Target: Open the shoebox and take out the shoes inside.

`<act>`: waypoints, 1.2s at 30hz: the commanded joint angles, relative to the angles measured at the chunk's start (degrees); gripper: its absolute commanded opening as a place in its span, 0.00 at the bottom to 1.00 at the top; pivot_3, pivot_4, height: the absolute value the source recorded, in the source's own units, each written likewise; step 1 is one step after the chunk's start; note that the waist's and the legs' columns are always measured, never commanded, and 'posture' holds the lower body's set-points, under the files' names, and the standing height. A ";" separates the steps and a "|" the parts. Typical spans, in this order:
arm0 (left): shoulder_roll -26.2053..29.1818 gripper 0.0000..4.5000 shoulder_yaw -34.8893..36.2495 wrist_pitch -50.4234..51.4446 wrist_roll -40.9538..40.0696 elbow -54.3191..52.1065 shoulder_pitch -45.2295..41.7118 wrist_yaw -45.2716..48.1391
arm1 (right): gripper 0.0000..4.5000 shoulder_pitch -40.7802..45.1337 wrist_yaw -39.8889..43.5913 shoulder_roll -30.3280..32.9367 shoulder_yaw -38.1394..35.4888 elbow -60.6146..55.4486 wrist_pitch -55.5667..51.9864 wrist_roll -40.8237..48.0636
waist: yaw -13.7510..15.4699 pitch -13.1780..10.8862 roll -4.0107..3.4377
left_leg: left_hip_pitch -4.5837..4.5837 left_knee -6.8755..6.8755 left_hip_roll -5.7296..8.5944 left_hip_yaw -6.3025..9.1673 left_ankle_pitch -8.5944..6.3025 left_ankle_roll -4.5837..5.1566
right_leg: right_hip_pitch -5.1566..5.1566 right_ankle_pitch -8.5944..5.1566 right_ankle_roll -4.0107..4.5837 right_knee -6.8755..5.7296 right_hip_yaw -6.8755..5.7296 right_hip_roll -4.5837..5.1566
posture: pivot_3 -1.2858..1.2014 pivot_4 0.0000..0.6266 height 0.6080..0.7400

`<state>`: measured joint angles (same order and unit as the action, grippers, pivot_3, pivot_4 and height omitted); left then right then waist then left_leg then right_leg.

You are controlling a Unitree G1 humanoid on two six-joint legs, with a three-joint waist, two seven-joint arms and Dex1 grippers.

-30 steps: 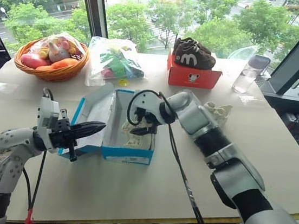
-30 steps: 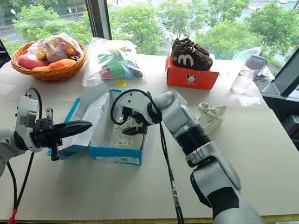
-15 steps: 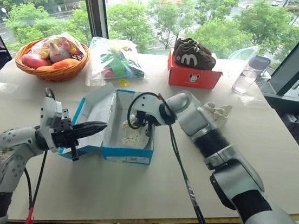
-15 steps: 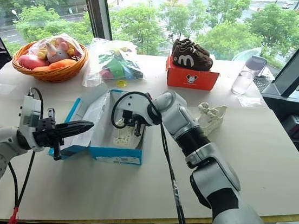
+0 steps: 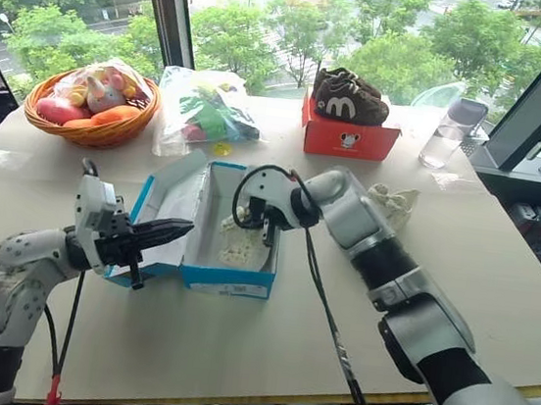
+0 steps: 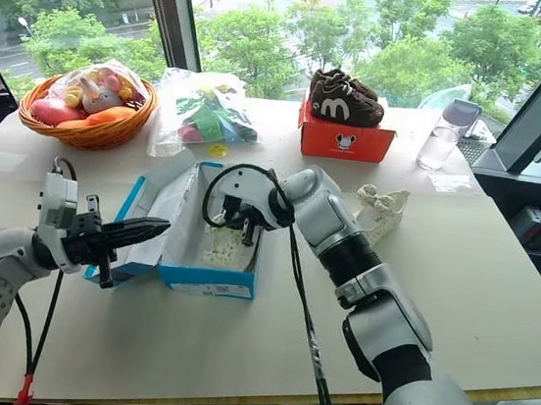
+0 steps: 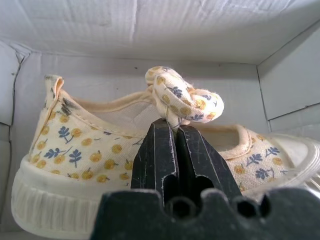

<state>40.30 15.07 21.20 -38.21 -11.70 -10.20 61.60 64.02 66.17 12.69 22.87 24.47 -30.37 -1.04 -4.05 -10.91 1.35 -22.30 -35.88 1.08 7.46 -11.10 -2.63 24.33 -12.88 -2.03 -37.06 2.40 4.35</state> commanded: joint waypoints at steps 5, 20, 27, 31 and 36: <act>0.65 0.00 0.46 -1.13 0.24 -0.94 -0.20 0.44 | 0.01 3.51 -3.26 -1.18 -10.29 -5.05 -1.13 8.03 | 0.09 0.00 0.00 | 0.00 0.00 0.00 0.00 0.00 0.00 | -0.01 0.00 0.00 0.00 0.00 0.00 | 0.52 0.24 1.00; 0.75 0.00 -0.03 -1.00 0.49 -0.49 -0.83 0.83 | 0.01 5.75 -8.59 5.50 -16.92 -9.47 -2.42 10.39 | 0.11 -0.01 0.00 | -0.05 0.01 0.00 0.00 0.00 0.00 | 0.02 0.00 0.00 0.03 -0.01 0.01 | 0.52 0.24 1.00; 0.96 0.00 0.20 -0.81 -0.26 -0.91 -0.81 1.67 | 0.01 1.23 -7.64 15.66 -28.66 -20.98 -8.02 20.27 | 0.50 -0.02 0.00 | -0.11 0.01 0.01 -0.01 0.00 0.01 | 0.01 -0.01 -0.01 0.08 -0.01 0.03 | 0.52 0.24 1.00; 0.79 0.00 0.07 -0.92 -0.05 -0.40 -1.22 1.71 | 0.01 -1.79 -8.42 22.55 -34.96 -25.42 -12.36 25.33 | 0.84 -0.02 0.00 | -0.15 -0.01 0.03 -0.01 -0.01 0.01 | -0.02 -0.01 -0.03 0.16 -0.02 0.05 | 0.52 0.24 1.00; 0.43 0.00 -0.30 -1.09 0.10 0.08 -1.51 1.75 | 0.01 -6.50 -10.35 32.40 -40.14 -22.90 -12.61 24.90 | 0.77 -0.03 0.00 | -0.09 0.00 0.01 -0.05 -0.01 0.02 | -0.06 -0.03 -0.05 0.16 0.00 0.03 | 0.52 0.24 1.00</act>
<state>40.53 14.27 21.22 -38.07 -11.26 -11.02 63.21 57.92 56.70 42.47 -13.99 1.95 -43.66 23.70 -3.28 -10.94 1.35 -22.39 -35.89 1.09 7.40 -11.11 -2.62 24.25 -12.91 -2.08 -36.86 2.40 4.39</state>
